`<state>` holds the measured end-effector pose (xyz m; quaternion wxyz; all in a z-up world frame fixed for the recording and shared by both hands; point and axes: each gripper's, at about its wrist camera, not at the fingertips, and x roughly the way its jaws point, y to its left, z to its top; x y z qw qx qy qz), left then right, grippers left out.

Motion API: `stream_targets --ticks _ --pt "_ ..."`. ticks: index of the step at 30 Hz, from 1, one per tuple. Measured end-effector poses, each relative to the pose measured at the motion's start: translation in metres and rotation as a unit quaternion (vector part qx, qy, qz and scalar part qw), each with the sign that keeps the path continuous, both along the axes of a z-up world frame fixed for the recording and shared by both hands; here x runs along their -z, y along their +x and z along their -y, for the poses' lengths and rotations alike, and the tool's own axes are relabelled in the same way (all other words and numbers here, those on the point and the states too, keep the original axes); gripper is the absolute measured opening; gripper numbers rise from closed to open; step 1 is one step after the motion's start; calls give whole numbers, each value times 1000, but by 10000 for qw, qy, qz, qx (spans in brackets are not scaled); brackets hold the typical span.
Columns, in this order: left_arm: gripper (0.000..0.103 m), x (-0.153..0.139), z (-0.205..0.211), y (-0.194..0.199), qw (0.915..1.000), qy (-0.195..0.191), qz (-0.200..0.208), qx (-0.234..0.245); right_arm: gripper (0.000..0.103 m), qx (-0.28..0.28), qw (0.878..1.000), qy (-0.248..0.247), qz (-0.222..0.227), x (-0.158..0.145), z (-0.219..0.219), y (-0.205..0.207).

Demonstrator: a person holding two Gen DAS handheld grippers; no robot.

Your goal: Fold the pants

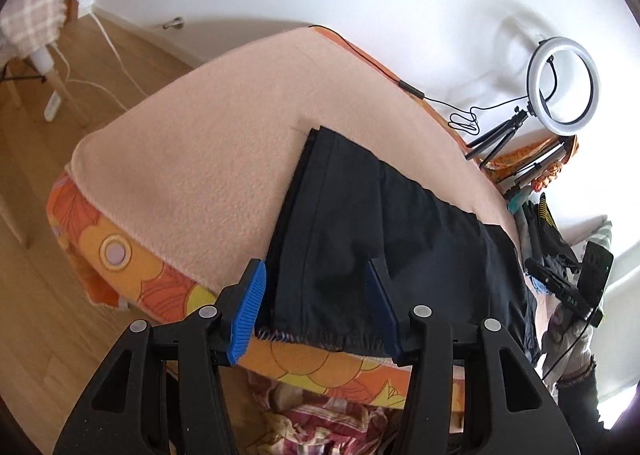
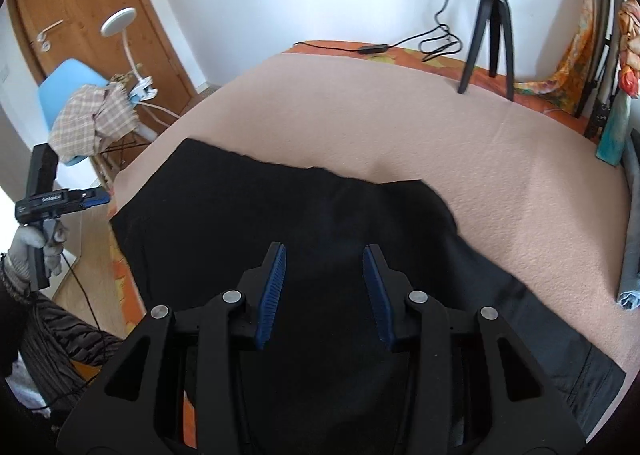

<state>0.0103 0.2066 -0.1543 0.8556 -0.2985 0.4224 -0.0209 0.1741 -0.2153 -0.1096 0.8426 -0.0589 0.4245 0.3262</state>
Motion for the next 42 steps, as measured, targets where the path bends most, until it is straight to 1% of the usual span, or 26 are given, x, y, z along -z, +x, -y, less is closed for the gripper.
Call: stream_targets --ticks 3,5,8,11,14,15,17,19,22,25,27,32,39,40,41,42 --pt "50 12 0 -9 9995 -293 -98 -48 43 -277 9996 24 -67 2 -15 -22" --pt "50 17 3 -12 9992 -354 -192 -86 43 -342 9993 53 -118 4 -23 -32" --pt "50 21 5 -16 9981 -547 -227 -189 43 -389 9992 0 -88 8 -28 -41" --pt "50 22 6 -19 9975 -563 -243 -358 43 -405 9990 58 -175 11 -26 -45" --pt "50 27 3 -20 9960 -593 -387 -552 43 -388 9990 38 -202 14 -27 -46" --pt "50 29 2 -21 9950 -673 -431 -605 43 -370 9991 13 -189 15 -29 -46" --pt "51 30 0 -21 9940 -808 -375 -631 43 -340 9993 2 -166 14 -29 -47" --pt "51 31 -1 -19 9936 -845 -338 -665 43 -303 9994 47 -150 13 -28 -46" --pt "51 34 -2 -19 9901 -1182 -278 -706 43 -287 9994 97 -139 10 -28 -46" --pt "51 29 1 -21 9888 -1364 -43 -597 43 -266 9995 109 -125 8 -28 -46" --pt "51 25 7 -19 9902 -1316 66 -467 43 -252 9995 113 -148 8 -28 -46" --pt "51 29 14 -10 9912 -1270 -41 -382 43 -223 9994 147 -226 10 -29 -43" --pt "51 28 25 6 9964 -780 36 -331 43 -259 9993 166 -207 9 -32 -44" --pt "48 28 27 8 9969 -709 95 -326 43 -267 9993 154 -220 9 -33 -44" --pt "36 28 31 10 9975 -625 133 -296 43 -273 9993 147 -231 10 -33 -44" --pt "29 27 35 12 9983 -507 149 -232 43 -276 9992 134 -243 11 -33 -44"
